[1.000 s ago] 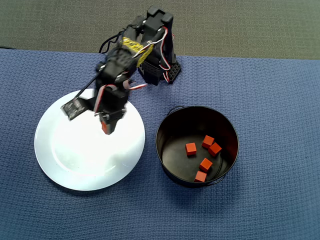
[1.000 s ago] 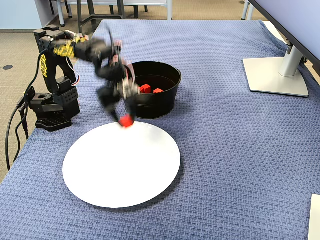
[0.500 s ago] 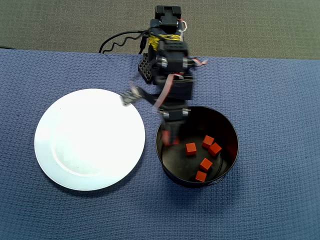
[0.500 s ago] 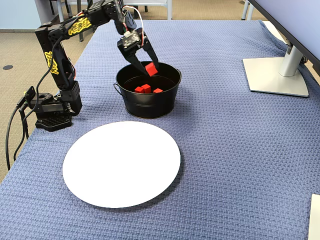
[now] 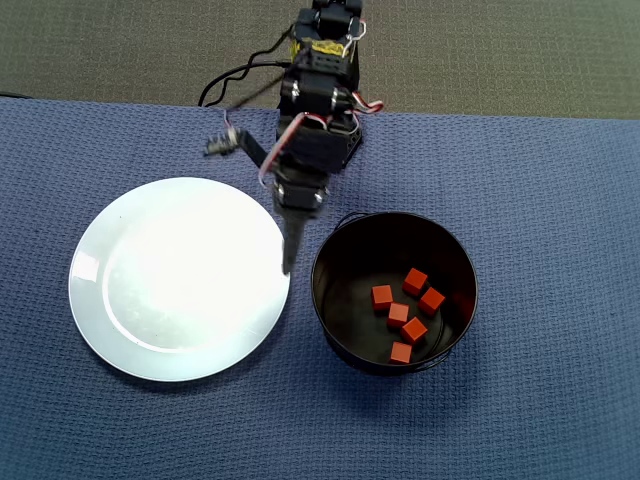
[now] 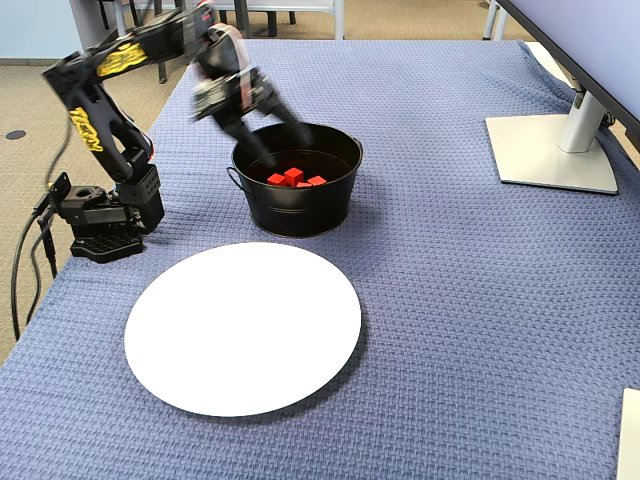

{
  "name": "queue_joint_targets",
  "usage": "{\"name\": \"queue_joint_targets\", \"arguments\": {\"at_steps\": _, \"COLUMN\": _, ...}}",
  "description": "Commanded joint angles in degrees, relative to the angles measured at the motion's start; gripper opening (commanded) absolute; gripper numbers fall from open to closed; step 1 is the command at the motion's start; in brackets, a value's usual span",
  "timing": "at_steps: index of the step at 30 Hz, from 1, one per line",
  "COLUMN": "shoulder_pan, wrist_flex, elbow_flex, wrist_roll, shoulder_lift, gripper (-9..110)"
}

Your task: Pick up the red cubes from the white plate and place them in the black recipient

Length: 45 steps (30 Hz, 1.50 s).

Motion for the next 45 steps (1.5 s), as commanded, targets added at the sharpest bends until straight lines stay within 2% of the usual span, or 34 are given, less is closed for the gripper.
{"name": "queue_joint_targets", "arguments": {"at_steps": 1, "shoulder_pan": 1.1, "wrist_flex": -2.7, "elbow_flex": 13.0, "wrist_roll": 3.1, "shoulder_lift": 13.6, "gripper": 16}}
{"name": "queue_joint_targets", "arguments": {"at_steps": 4, "shoulder_pan": -0.5, "wrist_flex": -3.6, "elbow_flex": 24.2, "wrist_roll": 7.4, "shoulder_lift": 21.8, "gripper": 12}}
{"name": "queue_joint_targets", "arguments": {"at_steps": 9, "shoulder_pan": -2.3, "wrist_flex": -3.4, "elbow_flex": 38.6, "wrist_roll": 8.5, "shoulder_lift": 33.0, "gripper": 9}}
{"name": "queue_joint_targets", "arguments": {"at_steps": 13, "shoulder_pan": -5.6, "wrist_flex": -5.3, "elbow_flex": 47.0, "wrist_roll": 4.3, "shoulder_lift": 38.6, "gripper": 10}}
{"name": "queue_joint_targets", "arguments": {"at_steps": 21, "shoulder_pan": -7.8, "wrist_flex": -6.2, "elbow_flex": 57.9, "wrist_roll": 4.1, "shoulder_lift": 44.6, "gripper": 9}}
{"name": "queue_joint_targets", "arguments": {"at_steps": 45, "shoulder_pan": -8.9, "wrist_flex": -7.1, "elbow_flex": 62.2, "wrist_roll": 1.7, "shoulder_lift": 47.4, "gripper": 8}}
